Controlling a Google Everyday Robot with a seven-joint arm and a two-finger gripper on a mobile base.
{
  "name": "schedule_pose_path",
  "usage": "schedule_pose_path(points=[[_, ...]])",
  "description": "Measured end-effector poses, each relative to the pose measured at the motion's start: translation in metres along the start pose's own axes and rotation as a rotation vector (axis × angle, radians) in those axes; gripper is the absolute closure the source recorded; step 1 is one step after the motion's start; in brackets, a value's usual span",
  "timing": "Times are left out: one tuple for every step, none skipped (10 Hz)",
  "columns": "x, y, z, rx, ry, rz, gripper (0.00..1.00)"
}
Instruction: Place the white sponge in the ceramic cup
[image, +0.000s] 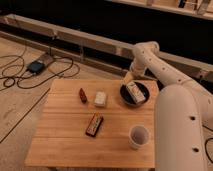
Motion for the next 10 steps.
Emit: schedule_pose_path(points=[[0.0,0.0,0.0,0.0,0.0,0.0,0.2],[0.0,0.0,0.0,0.0,0.0,0.0,0.2],[0.0,0.0,0.0,0.0,0.0,0.0,0.2],[0.0,0.0,0.0,-0.001,-0.001,0.0,0.2],[-0.001,0.0,0.0,-0.003,-0.003,-0.001,0.2],[-0.003,0.0,0.0,-0.018,-0.013,0.002,0.2],[-0.004,-0.004,-0.001,-0.045,-0.026,0.006,0.2],[-0.003,-0.017,-0.002,-0.087,-0.04,0.011,0.2],[-0.002,-0.027,-0.002,-0.103,-0.047,0.013,0.2],[-0.002,-0.05,0.0,-0.12,-0.062,0.01,0.2]])
